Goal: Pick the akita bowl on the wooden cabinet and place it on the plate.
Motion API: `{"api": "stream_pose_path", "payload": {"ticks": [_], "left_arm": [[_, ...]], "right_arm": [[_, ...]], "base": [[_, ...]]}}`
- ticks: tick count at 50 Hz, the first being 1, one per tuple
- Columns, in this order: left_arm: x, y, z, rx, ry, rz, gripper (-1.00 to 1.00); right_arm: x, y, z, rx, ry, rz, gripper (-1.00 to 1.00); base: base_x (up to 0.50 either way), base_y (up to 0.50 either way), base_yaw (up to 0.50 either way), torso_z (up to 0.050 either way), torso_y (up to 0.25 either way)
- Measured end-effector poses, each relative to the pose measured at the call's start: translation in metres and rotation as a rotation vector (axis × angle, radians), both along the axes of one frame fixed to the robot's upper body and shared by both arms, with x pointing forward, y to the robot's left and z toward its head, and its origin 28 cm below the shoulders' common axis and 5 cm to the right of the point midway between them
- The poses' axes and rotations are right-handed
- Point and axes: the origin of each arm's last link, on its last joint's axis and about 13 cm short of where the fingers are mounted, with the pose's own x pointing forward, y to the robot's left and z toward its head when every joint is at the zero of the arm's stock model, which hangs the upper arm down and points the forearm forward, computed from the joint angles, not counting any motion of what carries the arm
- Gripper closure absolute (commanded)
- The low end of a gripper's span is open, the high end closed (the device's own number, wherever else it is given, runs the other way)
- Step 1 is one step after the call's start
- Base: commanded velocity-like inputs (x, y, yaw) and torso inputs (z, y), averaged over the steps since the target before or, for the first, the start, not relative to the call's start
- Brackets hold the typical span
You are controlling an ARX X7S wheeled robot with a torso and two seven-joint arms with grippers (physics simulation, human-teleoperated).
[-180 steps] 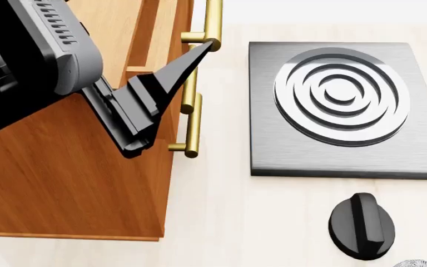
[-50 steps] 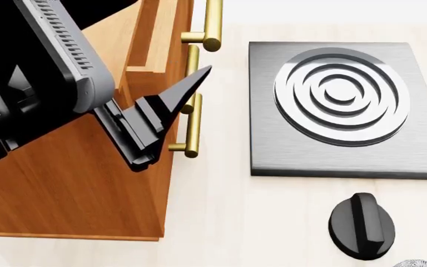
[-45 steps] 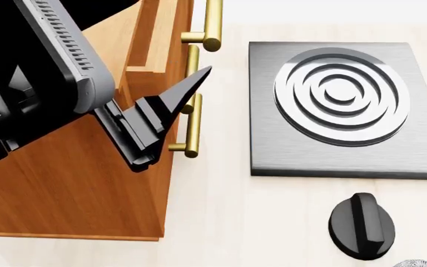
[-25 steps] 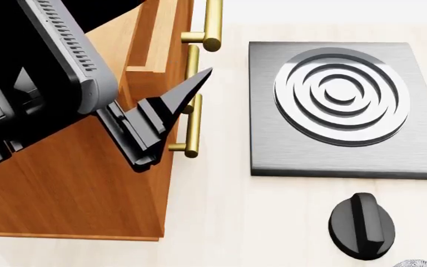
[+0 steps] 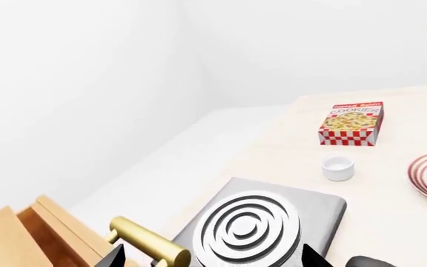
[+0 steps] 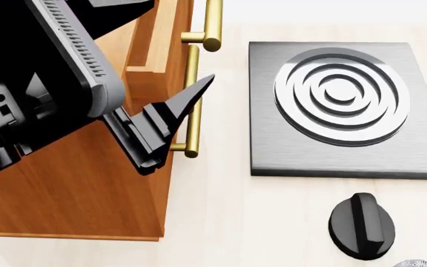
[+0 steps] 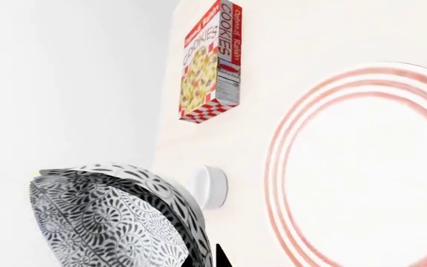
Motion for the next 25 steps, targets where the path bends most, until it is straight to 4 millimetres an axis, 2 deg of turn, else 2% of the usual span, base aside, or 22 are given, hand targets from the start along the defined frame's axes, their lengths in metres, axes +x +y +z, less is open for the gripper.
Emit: {"api": "stream_pose_path", "payload": {"ticks": [25], "left_arm": [[0.002, 0.004, -0.005, -0.007, 0.011, 0.015, -1.00]], "right_arm": [[-0.002, -0.009, 0.011, 0.025, -0.006, -0.061, 1.00]], "base": [[0.00, 0.00, 0.00, 0.000, 0.000]]}}
